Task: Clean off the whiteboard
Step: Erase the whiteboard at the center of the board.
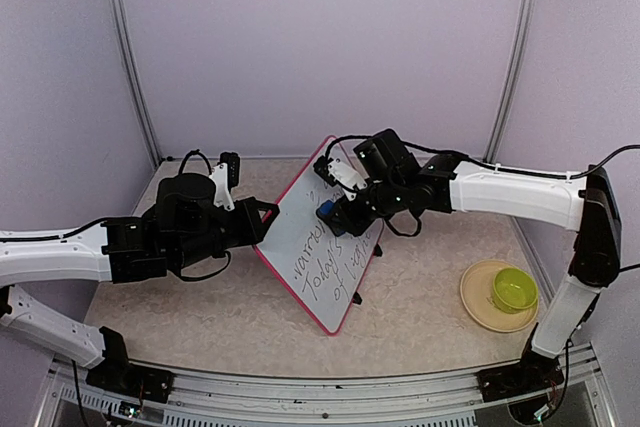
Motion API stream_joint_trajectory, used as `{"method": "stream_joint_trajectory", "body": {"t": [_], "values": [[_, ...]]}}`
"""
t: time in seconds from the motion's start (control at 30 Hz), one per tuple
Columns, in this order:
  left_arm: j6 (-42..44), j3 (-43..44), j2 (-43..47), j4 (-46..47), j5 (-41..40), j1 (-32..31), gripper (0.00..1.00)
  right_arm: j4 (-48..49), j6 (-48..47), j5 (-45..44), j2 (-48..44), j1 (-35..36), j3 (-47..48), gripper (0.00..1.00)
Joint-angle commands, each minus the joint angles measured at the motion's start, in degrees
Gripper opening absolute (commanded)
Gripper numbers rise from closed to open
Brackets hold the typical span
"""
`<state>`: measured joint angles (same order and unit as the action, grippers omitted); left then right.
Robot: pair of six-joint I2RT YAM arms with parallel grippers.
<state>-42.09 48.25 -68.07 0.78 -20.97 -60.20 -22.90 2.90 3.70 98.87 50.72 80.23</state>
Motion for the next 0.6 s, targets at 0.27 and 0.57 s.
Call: {"method": "stream_joint_trajectory", "body": {"t": [0.27, 0.57], "values": [[1.0, -0.1, 1.0, -0.4, 4.9, -1.6, 0.0, -4.2, -0.9, 2.4, 5.9, -0.2, 13.0, 0.0], [1.2, -0.3, 0.8, -0.4, 4.8, -1.5, 0.0, -4.6, -0.3, 3.1, 6.3, 0.3, 15.6, 0.0]]}}
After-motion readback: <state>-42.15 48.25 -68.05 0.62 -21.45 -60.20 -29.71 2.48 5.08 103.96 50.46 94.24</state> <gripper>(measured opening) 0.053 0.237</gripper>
